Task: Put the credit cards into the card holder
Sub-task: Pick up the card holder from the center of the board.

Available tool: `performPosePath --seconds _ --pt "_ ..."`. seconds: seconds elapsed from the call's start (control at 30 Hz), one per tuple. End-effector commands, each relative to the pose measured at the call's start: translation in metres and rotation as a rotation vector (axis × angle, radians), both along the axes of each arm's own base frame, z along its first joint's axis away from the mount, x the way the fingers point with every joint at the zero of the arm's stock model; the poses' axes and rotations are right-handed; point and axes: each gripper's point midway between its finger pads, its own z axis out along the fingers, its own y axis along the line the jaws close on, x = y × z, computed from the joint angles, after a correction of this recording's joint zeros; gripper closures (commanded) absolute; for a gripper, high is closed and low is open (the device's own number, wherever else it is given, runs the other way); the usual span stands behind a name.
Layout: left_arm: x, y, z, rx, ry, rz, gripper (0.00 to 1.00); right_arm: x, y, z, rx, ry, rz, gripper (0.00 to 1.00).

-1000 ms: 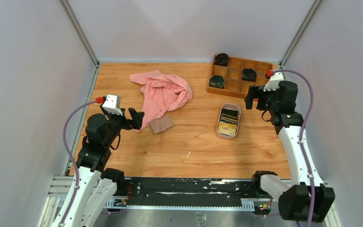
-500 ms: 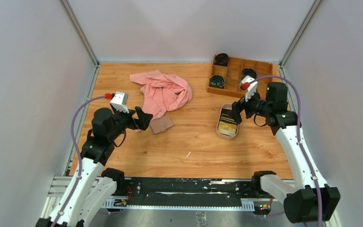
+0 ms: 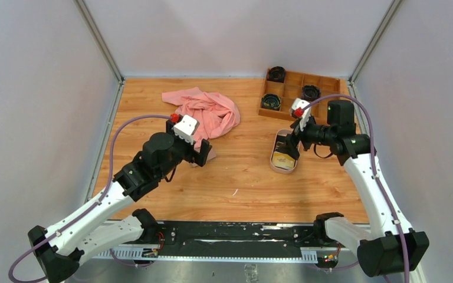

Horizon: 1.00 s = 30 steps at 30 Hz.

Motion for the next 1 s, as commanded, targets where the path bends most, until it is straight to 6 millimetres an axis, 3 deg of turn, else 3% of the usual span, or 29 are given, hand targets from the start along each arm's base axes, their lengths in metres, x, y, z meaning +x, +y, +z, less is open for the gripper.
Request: performPosePath --seconds 0.0,0.1,0.43,0.57,0.7,0.97 --pt "-0.007 -0.012 0.023 -0.109 -0.041 -0.056 0.00 -0.014 0.001 0.002 0.068 -0.002 0.025 0.00" --pt "-0.017 -0.016 0.024 -0.211 -0.036 -0.081 0.00 -0.018 0.000 0.003 0.149 0.006 0.017 0.00" --pt "-0.037 -0.044 -0.004 -0.460 0.167 -0.145 0.00 -0.027 0.001 -0.006 0.260 0.052 0.026 0.01" --pt "-0.033 -0.042 -0.036 -0.425 0.229 -0.091 0.00 -0.029 0.004 -0.013 0.279 0.080 0.043 0.02" --pt "-0.023 -0.032 -0.074 -0.284 0.327 0.019 0.00 -0.027 0.005 -0.018 0.285 0.110 0.043 0.02" --pt "-0.001 -0.030 -0.118 -0.130 0.440 0.158 0.00 -0.019 0.008 -0.045 0.214 0.236 -0.003 0.07"
